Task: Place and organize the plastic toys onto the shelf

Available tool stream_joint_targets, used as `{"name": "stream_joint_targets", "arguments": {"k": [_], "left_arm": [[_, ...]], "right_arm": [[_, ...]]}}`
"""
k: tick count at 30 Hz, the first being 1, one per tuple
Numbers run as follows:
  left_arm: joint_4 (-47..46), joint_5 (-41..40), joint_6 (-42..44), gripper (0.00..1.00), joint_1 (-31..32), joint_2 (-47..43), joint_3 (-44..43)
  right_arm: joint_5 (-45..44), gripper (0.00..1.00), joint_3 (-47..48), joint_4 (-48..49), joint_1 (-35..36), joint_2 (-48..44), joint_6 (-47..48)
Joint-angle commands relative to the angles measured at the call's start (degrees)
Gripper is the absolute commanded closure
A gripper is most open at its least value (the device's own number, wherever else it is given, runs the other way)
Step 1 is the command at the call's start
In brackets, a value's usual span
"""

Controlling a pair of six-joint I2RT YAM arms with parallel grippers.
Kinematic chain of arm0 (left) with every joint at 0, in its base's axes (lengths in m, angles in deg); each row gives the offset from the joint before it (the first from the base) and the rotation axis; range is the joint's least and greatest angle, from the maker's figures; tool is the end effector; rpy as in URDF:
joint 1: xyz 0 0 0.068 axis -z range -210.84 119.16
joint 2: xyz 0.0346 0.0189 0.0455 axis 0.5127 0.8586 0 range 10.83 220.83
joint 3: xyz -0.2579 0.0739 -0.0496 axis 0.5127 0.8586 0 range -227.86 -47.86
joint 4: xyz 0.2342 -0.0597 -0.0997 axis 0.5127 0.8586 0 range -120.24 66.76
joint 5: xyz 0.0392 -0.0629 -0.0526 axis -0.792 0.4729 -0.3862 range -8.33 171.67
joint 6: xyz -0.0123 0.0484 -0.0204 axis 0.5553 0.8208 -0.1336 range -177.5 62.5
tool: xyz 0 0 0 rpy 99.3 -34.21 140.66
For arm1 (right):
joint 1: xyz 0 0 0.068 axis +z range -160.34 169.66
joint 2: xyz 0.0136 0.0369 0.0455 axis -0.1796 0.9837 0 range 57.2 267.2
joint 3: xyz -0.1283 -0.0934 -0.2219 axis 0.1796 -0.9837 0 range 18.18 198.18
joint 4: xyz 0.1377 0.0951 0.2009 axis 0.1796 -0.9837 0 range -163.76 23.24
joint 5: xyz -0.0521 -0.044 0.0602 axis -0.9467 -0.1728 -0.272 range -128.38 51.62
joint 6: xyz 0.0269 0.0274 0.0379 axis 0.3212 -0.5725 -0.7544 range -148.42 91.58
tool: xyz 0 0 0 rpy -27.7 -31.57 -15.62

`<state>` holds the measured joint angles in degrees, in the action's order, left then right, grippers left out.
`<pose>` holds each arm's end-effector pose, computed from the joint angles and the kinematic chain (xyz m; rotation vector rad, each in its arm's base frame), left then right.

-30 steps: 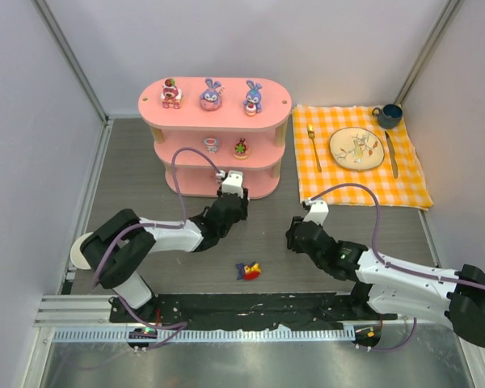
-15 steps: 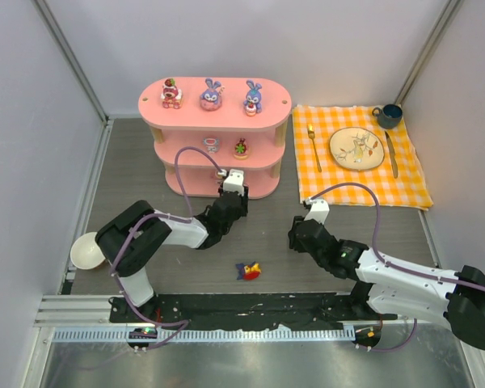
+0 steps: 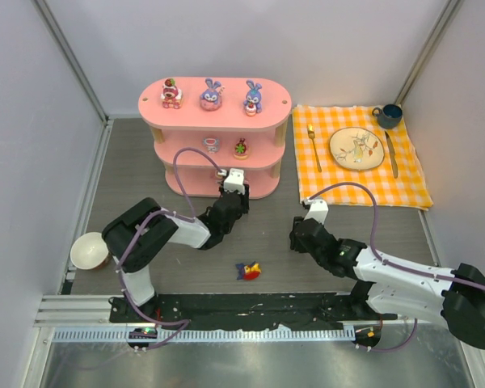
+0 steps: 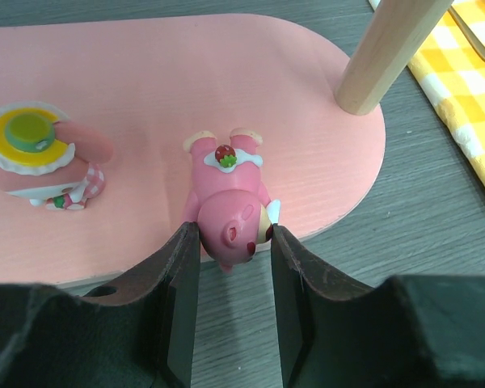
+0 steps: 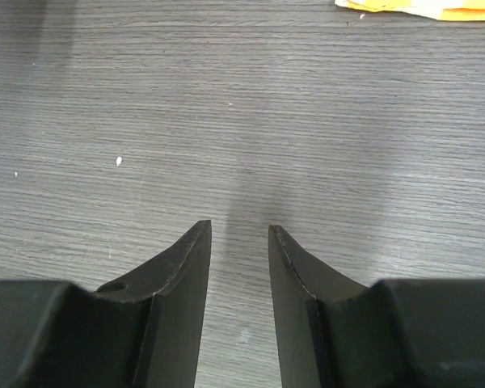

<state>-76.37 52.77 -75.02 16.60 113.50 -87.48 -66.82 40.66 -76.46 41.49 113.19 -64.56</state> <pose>0.2447 -0.2409 0.1492 0.1333 1.8360 -0.3264 0.1287 0.1362 0.1750 -0.0618 2.2286 0.2619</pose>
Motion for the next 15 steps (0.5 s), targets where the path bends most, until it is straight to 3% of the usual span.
{"name": "stream_joint_targets", "arguments": {"k": [1,15], "left_arm": [[-7.39,-2.56,0.99,1.00,-0.59,1.56,-0.99],[-13.02,-4.49,2.05,0.98,-0.68,5.69,-1.08]], "right_arm": [[-0.20,0.60,0.64,0.38,-0.50,0.26,0.89],[0.23,0.59,0.64,0.38,-1.30,0.70,1.25]]}}
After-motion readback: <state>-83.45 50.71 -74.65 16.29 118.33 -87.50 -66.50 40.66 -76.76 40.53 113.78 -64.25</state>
